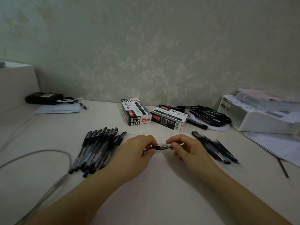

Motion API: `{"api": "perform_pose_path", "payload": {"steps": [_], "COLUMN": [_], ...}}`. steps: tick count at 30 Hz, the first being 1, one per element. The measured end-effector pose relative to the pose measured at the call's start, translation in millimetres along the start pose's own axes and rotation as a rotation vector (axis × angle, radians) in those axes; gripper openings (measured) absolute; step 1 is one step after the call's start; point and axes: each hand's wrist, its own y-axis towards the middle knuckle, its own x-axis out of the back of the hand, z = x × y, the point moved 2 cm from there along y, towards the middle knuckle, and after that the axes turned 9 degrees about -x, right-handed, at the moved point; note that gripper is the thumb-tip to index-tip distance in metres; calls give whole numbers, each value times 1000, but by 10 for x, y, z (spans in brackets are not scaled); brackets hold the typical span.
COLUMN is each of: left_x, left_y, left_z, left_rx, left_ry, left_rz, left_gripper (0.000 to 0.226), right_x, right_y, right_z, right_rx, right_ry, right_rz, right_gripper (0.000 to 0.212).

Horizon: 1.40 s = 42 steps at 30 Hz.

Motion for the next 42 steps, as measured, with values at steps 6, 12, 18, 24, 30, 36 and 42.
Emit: {"api": "perform_pose_path", "payload": {"steps": [6, 12, 18, 24, 30, 36, 42], "left_x": [6, 30, 47, 76, 66, 30, 80], "left_y": [-4, 19, 33, 32, 28, 23, 44], "left_z": [-10, -84, -138, -149, -151, -116, -64], "left_rx": [39, -45, -52, -85, -102, -76, -13], "left_ry": [-57, 22, 63, 47, 26, 29, 80], "left_rz": [-10, 64, 74, 68, 47, -8, -195], "left_gripper": [10, 16, 15, 14, 13, 16, 14], "right_x": [-28, -30, -23, -19, -2, -34, -121], "right_y": [1, 9, 1, -23, -25, -11, 5], "right_z": [6, -1, 16, 27, 54, 31, 29], "right_rx": [-13, -63, -68, -62, -25, -14, -2], "right_ry": [175, 263, 298, 322, 336, 342, 256], "right_rz": [68, 142, 148, 170, 193, 175, 114], "right_gripper": [12, 7, 8, 8, 9, 9, 19]}}
